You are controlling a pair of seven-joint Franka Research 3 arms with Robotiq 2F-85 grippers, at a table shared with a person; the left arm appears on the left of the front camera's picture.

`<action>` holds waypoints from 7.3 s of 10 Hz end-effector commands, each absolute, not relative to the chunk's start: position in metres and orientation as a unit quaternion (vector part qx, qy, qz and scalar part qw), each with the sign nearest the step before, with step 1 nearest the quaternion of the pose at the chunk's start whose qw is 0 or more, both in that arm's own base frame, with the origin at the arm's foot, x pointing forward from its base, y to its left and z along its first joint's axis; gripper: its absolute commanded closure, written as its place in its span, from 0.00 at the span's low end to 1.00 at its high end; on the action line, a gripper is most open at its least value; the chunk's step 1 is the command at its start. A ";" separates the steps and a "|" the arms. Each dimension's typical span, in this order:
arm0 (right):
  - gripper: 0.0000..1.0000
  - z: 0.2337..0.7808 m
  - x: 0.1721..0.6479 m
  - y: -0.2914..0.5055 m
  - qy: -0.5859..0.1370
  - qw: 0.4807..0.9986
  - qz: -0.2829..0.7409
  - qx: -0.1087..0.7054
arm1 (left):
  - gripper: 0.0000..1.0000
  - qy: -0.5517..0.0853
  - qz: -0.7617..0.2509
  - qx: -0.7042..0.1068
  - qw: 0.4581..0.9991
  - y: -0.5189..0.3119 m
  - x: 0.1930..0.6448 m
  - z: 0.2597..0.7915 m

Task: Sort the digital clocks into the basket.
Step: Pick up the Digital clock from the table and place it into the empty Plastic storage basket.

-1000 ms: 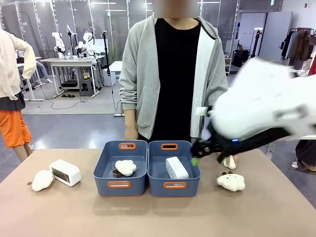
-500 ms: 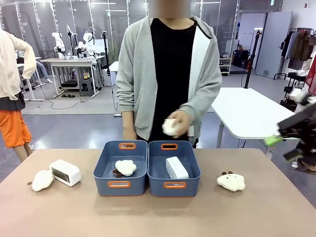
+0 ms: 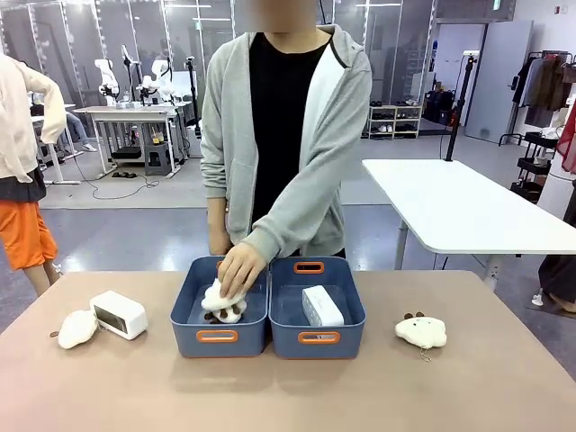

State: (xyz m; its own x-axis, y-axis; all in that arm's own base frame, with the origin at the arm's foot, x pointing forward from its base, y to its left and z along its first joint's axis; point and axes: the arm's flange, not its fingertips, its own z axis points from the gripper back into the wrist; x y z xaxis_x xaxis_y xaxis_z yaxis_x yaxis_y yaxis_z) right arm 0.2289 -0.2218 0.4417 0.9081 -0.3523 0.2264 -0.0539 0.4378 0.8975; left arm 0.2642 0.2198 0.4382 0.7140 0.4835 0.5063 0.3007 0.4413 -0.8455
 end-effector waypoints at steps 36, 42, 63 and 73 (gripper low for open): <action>0.00 0.382 0.228 -0.257 -0.165 0.826 -0.140 0.520 | 0.00 -0.299 -0.203 -0.285 0.888 0.148 0.333 0.498; 0.00 0.382 0.228 -0.257 -0.165 0.826 -0.140 0.520 | 0.00 -0.326 -0.278 -0.186 0.884 0.067 0.419 0.506; 0.00 0.382 0.228 -0.257 -0.165 0.826 -0.140 0.520 | 0.00 -0.313 -0.273 -0.058 0.908 0.069 0.389 0.530; 0.00 0.382 0.228 -0.257 -0.165 0.826 -0.140 0.520 | 0.00 -0.194 -0.513 -0.015 0.836 -0.002 0.468 0.453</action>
State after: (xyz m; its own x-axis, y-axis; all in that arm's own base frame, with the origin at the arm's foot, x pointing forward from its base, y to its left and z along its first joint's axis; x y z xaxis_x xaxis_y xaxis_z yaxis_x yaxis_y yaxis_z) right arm 0.2299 -0.2571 0.3815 0.9064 -0.4033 0.1260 0.0659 0.4295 0.9007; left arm 0.4453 -0.0103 0.4512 0.6184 -0.6499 0.4419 0.6911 0.7174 0.0879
